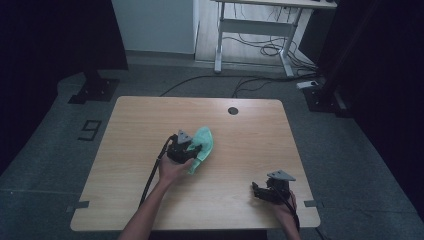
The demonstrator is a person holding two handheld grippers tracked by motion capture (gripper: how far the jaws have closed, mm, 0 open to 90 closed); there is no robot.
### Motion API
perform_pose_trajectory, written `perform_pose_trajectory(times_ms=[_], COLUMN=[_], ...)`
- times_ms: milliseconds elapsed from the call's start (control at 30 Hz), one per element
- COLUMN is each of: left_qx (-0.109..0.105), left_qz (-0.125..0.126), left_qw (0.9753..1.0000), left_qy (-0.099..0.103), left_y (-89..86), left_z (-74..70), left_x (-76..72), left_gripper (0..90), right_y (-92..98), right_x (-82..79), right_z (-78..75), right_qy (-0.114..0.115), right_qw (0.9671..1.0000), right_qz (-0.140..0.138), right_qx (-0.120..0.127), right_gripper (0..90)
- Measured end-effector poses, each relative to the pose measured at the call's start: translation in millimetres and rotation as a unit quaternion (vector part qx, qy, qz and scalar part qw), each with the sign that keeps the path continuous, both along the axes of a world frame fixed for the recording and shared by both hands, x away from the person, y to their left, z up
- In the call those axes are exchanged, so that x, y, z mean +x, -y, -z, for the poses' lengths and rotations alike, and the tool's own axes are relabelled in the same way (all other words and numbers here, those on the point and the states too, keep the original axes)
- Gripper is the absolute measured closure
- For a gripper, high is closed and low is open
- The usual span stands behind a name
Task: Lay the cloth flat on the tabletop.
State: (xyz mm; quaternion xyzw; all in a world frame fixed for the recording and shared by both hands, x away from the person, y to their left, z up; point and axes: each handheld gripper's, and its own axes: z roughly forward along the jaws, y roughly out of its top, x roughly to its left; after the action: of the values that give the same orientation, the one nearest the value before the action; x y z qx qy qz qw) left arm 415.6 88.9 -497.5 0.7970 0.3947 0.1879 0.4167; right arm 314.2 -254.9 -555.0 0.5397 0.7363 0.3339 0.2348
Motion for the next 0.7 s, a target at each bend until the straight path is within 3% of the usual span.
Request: perform_pose_trajectory(times_ms=[700], left_qx=[0.014], left_qz=[0.009], left_qw=[0.9993], left_qy=[-0.033], left_y=[25.9], left_z=[30.4], left_x=[16.5], left_gripper=[59.3], right_y=[1.3], right_x=[-0.6], right_z=[0.0], right_qy=[0.001], right_qw=[1.0000], right_qz=[-0.001], right_qx=[0.000], right_gripper=[18.0])
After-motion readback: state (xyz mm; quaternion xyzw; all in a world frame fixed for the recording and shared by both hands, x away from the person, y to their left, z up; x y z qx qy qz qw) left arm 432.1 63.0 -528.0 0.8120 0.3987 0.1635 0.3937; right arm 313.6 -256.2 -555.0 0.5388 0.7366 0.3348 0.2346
